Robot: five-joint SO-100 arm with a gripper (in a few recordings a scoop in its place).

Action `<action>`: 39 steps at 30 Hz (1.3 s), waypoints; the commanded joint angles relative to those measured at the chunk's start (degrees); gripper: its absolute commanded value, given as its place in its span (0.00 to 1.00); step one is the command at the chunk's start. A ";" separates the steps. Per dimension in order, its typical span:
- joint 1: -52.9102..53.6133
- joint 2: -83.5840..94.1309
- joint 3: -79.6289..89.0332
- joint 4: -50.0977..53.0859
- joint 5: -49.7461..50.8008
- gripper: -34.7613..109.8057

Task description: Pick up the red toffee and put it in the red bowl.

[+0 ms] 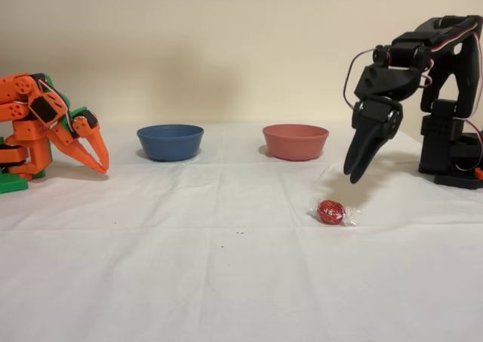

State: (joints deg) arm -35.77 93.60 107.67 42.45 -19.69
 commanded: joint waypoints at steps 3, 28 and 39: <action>1.85 6.15 5.36 -5.01 -2.20 0.44; 4.57 0.09 9.58 -15.03 -4.48 0.45; 4.48 -2.99 10.28 -18.81 -3.96 0.45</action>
State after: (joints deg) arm -31.03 89.47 118.83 24.43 -23.20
